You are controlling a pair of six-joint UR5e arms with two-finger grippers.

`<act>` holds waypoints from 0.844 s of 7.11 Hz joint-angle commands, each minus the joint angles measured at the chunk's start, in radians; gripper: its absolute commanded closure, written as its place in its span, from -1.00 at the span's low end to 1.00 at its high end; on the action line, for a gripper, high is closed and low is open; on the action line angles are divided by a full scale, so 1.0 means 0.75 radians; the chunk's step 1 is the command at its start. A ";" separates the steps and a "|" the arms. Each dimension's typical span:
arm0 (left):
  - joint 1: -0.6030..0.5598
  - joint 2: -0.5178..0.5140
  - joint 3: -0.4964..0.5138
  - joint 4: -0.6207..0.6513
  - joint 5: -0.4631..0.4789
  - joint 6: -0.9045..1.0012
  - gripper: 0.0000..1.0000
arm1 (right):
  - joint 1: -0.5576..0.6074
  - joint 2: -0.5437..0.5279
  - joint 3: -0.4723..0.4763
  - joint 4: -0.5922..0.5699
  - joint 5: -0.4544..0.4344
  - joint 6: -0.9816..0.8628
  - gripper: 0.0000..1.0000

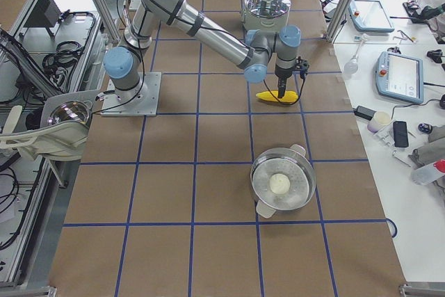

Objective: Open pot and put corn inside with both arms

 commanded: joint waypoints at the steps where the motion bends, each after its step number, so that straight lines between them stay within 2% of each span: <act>1: 0.022 0.064 0.011 -0.001 0.007 0.009 1.00 | -0.005 0.058 -0.004 -0.043 0.001 0.004 -0.71; 2: 0.099 0.092 0.009 -0.005 -0.001 0.030 1.00 | -0.017 0.073 0.000 -0.047 0.013 0.012 -0.44; 3: 0.199 0.117 0.003 -0.065 -0.057 0.038 1.00 | -0.019 0.073 -0.002 -0.045 0.015 0.063 0.42; 4: 0.262 0.146 -0.015 -0.096 -0.060 0.113 1.00 | -0.017 0.065 -0.016 -0.033 0.011 0.068 0.99; 6: 0.424 0.191 -0.090 -0.125 -0.056 0.339 1.00 | 0.005 -0.025 -0.024 -0.015 0.005 0.053 1.00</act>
